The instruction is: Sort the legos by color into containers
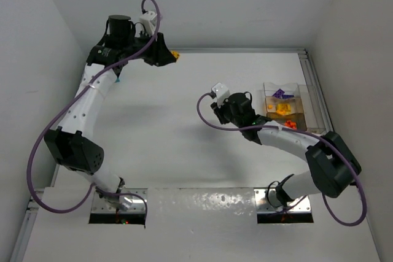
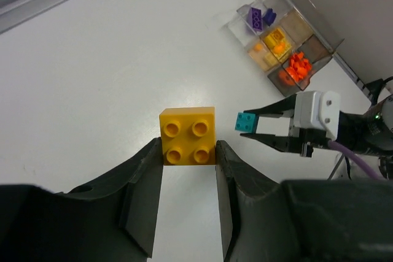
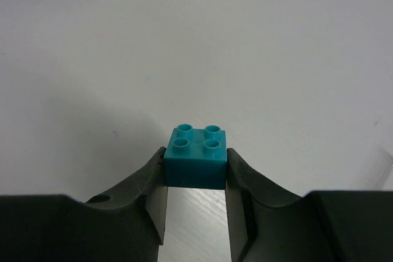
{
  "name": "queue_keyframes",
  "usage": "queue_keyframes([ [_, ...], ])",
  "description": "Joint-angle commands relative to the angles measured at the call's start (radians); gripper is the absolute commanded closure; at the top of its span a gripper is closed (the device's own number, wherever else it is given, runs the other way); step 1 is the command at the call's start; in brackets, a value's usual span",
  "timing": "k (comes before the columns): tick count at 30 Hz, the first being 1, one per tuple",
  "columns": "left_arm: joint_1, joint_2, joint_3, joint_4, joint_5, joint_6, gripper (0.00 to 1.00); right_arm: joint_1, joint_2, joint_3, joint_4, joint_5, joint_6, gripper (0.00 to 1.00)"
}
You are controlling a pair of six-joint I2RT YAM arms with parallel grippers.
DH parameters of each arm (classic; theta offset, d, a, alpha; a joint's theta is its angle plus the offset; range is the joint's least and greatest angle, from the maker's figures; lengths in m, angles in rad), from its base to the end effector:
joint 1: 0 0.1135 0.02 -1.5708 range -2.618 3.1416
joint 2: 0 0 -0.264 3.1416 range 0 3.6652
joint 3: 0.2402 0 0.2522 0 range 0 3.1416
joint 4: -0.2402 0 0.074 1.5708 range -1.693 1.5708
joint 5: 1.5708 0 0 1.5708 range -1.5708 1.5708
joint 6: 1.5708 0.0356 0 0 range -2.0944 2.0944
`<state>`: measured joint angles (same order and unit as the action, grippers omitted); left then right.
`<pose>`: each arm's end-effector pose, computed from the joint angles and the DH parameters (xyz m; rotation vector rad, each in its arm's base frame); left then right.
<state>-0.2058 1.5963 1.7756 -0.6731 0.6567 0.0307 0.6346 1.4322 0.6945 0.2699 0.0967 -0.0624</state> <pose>0.3353 -0.0922 0.4317 0.6404 1.9388 -0.7835 0.2459 0.1768 0.2053 -0.6412 1.9431 0.2601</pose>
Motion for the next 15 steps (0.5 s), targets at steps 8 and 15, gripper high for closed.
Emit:
queue_keyframes([
  [8, 0.000, -0.061, -0.135, 0.017, -0.084, -0.006, 1.00, -0.298, 0.011, 0.411, -0.515, 0.379, 0.404, 1.00],
  [15, 0.000, -0.111, -0.232, 0.018, -0.183, 0.005, 1.00, -0.581, 0.145, 0.557, -0.720, 0.492, 0.863, 1.00],
])
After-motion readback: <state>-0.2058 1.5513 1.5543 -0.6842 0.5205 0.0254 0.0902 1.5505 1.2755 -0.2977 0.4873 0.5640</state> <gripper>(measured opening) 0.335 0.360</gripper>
